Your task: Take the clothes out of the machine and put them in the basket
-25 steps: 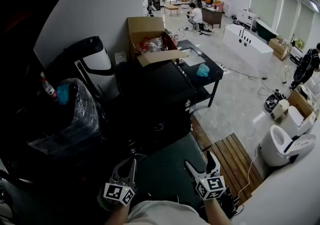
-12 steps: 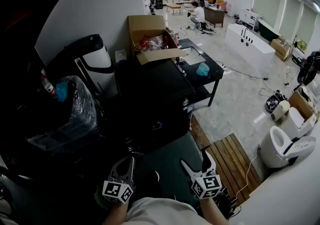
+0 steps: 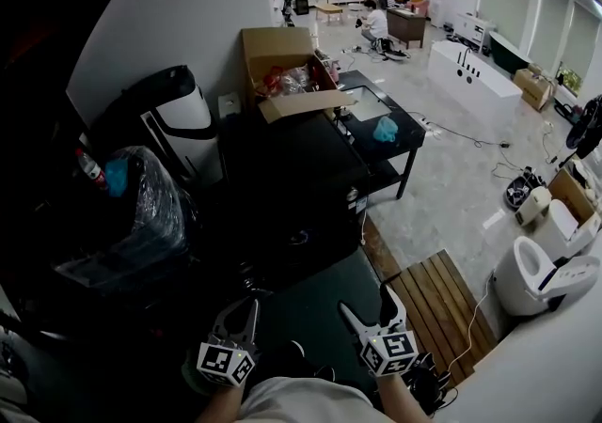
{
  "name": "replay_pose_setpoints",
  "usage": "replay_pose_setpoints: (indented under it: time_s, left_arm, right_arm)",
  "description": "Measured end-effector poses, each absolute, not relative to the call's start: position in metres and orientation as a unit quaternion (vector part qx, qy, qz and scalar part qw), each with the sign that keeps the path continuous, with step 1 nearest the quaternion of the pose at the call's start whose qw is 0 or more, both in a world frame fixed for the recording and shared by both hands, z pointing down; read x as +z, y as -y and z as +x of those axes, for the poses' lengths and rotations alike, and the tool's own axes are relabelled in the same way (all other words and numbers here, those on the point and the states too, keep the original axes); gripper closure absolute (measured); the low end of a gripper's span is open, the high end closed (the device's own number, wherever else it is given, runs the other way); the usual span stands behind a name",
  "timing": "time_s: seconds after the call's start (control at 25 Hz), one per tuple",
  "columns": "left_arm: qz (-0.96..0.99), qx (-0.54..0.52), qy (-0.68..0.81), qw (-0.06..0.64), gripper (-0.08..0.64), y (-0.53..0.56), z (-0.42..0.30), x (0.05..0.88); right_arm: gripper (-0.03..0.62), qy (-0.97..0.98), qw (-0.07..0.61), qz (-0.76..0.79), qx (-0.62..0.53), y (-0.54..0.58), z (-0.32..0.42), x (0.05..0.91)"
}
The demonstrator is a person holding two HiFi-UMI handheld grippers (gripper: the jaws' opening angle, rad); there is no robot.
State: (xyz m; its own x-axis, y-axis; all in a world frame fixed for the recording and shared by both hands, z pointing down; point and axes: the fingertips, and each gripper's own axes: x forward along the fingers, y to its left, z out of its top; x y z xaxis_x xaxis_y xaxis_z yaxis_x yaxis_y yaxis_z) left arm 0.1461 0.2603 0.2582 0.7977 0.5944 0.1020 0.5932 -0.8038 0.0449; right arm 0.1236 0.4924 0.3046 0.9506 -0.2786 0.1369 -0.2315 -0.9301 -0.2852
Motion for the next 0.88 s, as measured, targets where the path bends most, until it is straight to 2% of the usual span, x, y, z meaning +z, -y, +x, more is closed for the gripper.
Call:
replay_pose_setpoints:
  time_s: [0.44, 0.88]
  left_arm:
    - [0.954, 0.058, -0.295, 0.019, 0.537, -0.247, 0.176, 0.277]
    - [0.95, 0.068, -0.304, 0.002, 0.537, -0.243, 0.242, 0.327]
  right_arm:
    - [0.141, -0.134, 0.119, -0.979, -0.098, -0.492, 0.156, 0.322]
    - [0.155, -0.164, 0.103, -0.977, -0.094, -0.477, 0.221, 0.359]
